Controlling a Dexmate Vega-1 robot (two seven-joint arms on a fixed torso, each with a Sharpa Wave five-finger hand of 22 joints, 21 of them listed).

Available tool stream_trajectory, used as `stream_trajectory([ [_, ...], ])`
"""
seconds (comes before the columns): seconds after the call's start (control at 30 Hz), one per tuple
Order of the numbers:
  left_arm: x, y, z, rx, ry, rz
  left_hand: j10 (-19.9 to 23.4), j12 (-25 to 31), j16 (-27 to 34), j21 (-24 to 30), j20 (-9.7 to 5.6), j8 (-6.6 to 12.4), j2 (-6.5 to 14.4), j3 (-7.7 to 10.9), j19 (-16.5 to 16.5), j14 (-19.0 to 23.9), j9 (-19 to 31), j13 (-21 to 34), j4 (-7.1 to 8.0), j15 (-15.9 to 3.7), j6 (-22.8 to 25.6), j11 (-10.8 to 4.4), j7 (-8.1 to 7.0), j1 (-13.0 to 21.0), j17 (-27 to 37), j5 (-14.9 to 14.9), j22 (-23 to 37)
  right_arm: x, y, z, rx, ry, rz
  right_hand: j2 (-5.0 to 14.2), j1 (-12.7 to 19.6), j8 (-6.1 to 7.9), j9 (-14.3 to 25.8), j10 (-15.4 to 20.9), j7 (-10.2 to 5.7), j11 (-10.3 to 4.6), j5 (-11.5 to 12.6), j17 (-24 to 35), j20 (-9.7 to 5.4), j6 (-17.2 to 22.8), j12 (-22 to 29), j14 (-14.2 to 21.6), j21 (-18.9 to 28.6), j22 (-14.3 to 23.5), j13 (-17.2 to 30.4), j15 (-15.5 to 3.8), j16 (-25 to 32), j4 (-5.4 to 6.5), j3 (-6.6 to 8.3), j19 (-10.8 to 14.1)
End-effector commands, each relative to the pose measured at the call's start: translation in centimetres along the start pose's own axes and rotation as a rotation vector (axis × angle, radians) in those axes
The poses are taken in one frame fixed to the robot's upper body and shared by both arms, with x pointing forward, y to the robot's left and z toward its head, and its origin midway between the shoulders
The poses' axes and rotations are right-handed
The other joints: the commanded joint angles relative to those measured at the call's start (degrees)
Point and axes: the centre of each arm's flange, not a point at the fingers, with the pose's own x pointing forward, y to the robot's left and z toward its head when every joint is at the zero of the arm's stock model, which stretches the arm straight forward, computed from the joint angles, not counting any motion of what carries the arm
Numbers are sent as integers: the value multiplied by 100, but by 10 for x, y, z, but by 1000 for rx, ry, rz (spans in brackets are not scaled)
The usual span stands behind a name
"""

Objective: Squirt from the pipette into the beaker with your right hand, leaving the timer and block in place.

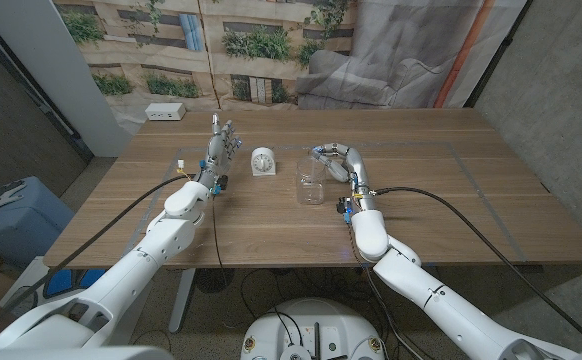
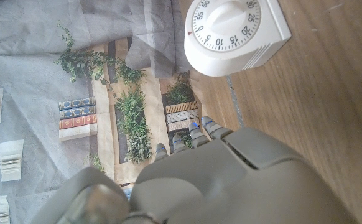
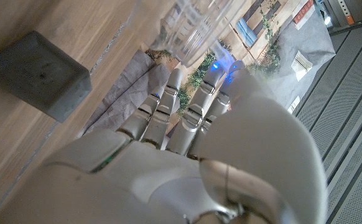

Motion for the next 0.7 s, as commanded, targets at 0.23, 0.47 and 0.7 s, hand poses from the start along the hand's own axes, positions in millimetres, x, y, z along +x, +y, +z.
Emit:
stream_trajectory([
  [0.23,0,0,0,0,0,2,-18,27,35,31,-524,33,255,-33,-28,-48,14,32,-13,-670,-25,-18,-33,-8,8,33,14,-2,-2,0,3,-1,30,-54,-190,-77,5,-185,0,-2,-15,21,4,-190,-104,-110,-36,21,-9,-779,-55,85,-81,-86],
  [0.47,0,0,0,0,0,2,-18,27,34,31,-524,34,256,-33,-28,-50,14,32,-14,-667,-25,-12,-33,-7,8,33,13,-2,-5,0,-1,7,36,-77,-256,-127,-5,-300,-8,-2,-19,22,25,-284,-150,-211,-39,20,-13,-769,-102,99,-125,-118],
  [0.7,0,0,0,0,0,2,-20,26,33,31,-524,34,256,-33,-26,-51,14,32,-14,-667,-25,-21,-33,-7,8,34,13,-2,-7,1,2,10,46,-91,-334,-188,-12,-416,-13,-4,-22,45,48,-396,-185,-293,-36,20,-8,-747,-116,115,-183,-140],
])
